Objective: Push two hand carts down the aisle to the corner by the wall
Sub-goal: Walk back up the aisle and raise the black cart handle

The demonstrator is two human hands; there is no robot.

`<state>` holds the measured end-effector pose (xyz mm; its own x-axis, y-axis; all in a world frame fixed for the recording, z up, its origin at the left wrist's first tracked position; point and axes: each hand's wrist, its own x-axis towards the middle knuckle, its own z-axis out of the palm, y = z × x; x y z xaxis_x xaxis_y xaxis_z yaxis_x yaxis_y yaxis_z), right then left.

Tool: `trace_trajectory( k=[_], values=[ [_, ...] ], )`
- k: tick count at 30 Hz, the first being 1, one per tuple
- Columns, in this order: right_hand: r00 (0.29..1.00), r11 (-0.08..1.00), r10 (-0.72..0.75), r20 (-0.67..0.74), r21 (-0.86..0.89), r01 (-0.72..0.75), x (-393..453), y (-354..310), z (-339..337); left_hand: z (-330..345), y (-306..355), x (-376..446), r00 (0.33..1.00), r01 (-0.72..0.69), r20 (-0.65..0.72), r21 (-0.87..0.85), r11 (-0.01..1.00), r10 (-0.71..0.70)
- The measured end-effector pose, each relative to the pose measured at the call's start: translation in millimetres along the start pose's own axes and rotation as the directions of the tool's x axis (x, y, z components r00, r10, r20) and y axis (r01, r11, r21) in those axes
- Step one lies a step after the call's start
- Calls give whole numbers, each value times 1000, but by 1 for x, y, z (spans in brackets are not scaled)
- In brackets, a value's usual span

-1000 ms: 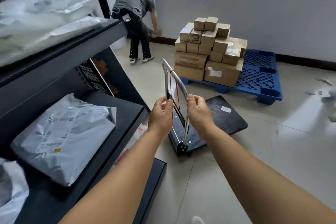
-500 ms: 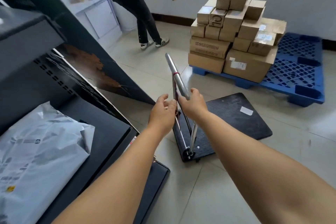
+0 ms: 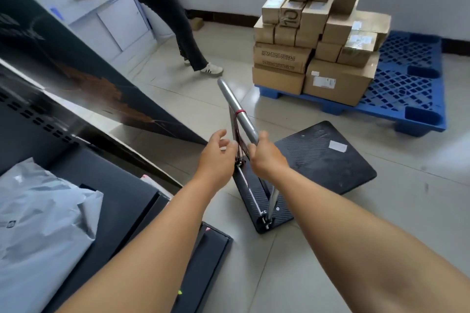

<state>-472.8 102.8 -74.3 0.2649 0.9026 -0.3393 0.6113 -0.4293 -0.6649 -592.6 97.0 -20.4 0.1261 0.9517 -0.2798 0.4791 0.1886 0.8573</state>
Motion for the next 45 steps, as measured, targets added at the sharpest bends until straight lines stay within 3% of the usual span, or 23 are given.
trace_trajectory(
  k=[6,11,16,20,24,27,29,33,38,45],
  values=[
    [992,995,98,-81,-7,-99,-9,30,-23,27,22,25,992,-30,126,101,994,17],
    [985,989,139,-106,-31,-143,4,51,-47,45,44,61,964,-167,246,275,947,99],
    [984,987,154,-86,-28,-157,32,55,-64,59,60,123,915,-377,366,634,676,167],
    [979,980,196,-62,-9,-197,61,49,-76,72,77,170,863,-500,464,729,467,199],
    [967,964,255,-14,-78,-255,85,42,-90,79,84,208,810,-587,541,737,335,227],
    [950,943,307,55,-152,-296,106,40,-101,88,79,234,792,-610,563,716,339,236],
    [953,956,291,88,-74,-285,123,34,-108,97,78,245,793,-609,559,713,348,242],
    [975,962,221,25,159,-222,157,14,-114,102,82,275,775,-632,586,711,307,236],
    [970,960,242,-30,150,-235,182,10,-114,103,104,309,776,-631,599,742,227,199],
    [943,942,322,-86,131,-310,208,17,-134,131,125,339,733,-678,648,679,280,206]
  ],
)
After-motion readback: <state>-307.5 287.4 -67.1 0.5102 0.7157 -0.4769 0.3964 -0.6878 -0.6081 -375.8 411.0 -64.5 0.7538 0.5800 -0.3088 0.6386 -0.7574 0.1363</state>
